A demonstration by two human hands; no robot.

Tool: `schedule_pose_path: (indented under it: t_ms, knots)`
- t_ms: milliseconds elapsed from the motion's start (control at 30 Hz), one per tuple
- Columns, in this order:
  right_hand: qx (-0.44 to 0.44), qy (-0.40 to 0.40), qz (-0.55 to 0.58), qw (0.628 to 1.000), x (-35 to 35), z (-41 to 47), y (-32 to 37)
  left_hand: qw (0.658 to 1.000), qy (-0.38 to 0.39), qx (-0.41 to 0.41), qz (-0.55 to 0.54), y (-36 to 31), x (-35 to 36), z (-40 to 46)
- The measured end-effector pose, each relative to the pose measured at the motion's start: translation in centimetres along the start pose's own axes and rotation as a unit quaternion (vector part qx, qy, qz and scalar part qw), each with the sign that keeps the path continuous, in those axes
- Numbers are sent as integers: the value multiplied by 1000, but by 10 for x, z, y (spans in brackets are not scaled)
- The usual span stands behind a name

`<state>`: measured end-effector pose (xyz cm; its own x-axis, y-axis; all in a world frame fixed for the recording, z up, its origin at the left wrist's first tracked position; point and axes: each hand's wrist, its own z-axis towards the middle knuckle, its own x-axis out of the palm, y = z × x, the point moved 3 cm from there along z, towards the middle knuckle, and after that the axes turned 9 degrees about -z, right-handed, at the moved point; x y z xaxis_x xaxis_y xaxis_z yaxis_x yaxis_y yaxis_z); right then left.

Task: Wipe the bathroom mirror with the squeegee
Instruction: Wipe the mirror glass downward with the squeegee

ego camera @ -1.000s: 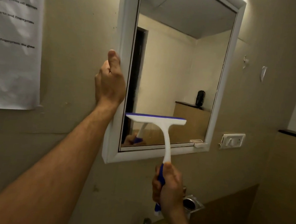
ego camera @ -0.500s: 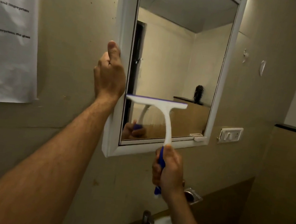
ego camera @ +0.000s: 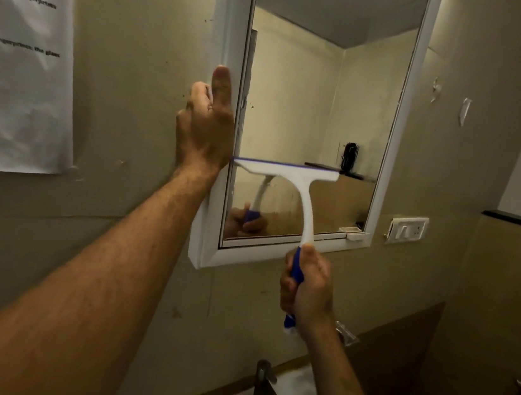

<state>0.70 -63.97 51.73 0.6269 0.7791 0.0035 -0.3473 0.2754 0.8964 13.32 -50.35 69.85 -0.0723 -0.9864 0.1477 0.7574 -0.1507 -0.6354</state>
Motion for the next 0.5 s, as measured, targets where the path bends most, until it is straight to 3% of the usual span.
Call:
schedule_pose_path:
  t_ms: [133,367,500]
  knots:
    - [36,-7,6,999,3,-20,-29,1000,0,-25,5,6,-1,0]
    - [26,8,2,1000,4,10,31,998,7,-63,-10,33,-7,-22]
    - [53,5,-10,999,0,-17,-6,998,6,-55,-1,38,-9,-36]
